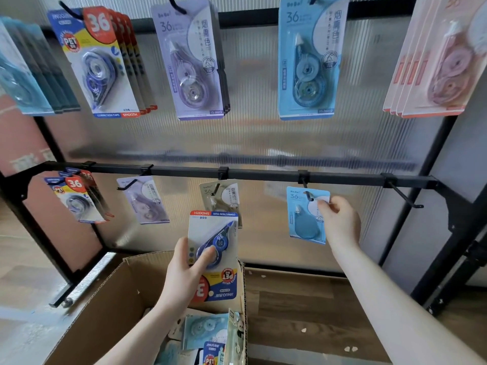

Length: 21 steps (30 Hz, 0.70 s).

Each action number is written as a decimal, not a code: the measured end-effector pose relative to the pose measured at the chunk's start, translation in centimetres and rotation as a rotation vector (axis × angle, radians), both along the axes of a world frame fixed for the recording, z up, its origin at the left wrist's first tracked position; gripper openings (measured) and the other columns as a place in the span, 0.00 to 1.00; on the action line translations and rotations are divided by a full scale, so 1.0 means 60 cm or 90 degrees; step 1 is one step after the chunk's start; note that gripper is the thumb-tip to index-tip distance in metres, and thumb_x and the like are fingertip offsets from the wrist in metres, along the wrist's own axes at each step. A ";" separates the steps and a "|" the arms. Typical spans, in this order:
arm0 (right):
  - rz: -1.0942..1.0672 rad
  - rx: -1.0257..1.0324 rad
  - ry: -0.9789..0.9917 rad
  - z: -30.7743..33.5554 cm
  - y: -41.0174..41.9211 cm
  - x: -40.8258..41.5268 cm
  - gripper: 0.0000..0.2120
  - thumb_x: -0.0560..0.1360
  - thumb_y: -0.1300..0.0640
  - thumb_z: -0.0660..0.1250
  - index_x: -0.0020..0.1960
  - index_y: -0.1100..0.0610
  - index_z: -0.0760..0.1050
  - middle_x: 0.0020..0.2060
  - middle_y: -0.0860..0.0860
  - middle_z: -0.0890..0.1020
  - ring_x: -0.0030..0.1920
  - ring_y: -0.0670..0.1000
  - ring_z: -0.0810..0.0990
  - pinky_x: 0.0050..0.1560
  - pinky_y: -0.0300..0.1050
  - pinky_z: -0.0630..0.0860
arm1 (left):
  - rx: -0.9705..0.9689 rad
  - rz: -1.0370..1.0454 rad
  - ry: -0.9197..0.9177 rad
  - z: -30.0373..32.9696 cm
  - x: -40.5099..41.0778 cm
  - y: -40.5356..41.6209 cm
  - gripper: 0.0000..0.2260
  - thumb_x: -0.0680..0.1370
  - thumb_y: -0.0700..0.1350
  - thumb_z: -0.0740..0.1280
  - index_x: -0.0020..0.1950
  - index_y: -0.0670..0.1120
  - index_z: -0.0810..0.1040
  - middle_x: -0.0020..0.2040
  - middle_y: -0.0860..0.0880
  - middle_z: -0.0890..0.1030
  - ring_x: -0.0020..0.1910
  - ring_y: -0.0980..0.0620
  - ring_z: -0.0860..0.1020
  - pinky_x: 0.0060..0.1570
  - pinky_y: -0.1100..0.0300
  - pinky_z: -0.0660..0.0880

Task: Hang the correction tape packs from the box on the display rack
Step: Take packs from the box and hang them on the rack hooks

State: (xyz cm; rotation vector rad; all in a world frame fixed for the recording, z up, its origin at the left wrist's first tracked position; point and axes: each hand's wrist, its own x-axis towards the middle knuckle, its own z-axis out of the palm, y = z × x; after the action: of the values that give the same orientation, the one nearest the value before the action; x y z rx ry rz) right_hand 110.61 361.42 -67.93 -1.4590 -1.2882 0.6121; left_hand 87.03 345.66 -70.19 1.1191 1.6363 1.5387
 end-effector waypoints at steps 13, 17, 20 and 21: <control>0.042 0.033 -0.042 0.010 -0.011 0.005 0.08 0.77 0.57 0.64 0.51 0.61 0.76 0.45 0.54 0.81 0.46 0.54 0.78 0.40 0.47 0.72 | -0.024 -0.013 -0.006 -0.001 -0.007 -0.010 0.11 0.75 0.44 0.69 0.55 0.48 0.70 0.52 0.47 0.81 0.45 0.50 0.84 0.36 0.60 0.80; 0.060 0.022 -0.046 0.013 -0.012 0.002 0.10 0.78 0.57 0.62 0.47 0.65 0.74 0.41 0.53 0.79 0.38 0.50 0.75 0.31 0.42 0.66 | -0.015 -0.008 -0.019 0.006 -0.009 -0.014 0.10 0.76 0.43 0.68 0.53 0.50 0.70 0.51 0.48 0.81 0.44 0.48 0.84 0.35 0.61 0.80; 0.072 0.014 -0.046 0.016 -0.012 0.001 0.08 0.79 0.58 0.62 0.46 0.63 0.74 0.39 0.52 0.78 0.35 0.48 0.74 0.30 0.43 0.64 | -0.006 -0.004 -0.029 0.008 -0.011 -0.015 0.10 0.76 0.43 0.68 0.52 0.52 0.70 0.51 0.48 0.81 0.45 0.48 0.83 0.37 0.60 0.81; 0.077 0.011 -0.044 0.016 -0.011 0.000 0.07 0.79 0.59 0.62 0.46 0.63 0.74 0.40 0.52 0.78 0.35 0.48 0.74 0.30 0.42 0.64 | -0.004 -0.003 -0.030 0.008 -0.012 -0.015 0.10 0.76 0.43 0.68 0.53 0.52 0.70 0.51 0.47 0.81 0.45 0.48 0.83 0.37 0.59 0.81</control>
State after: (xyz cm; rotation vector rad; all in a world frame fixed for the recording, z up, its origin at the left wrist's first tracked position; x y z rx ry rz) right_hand 110.63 360.74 -66.99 -1.4057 -1.4397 0.6328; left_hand 86.33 344.77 -69.70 1.0752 1.6053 1.5434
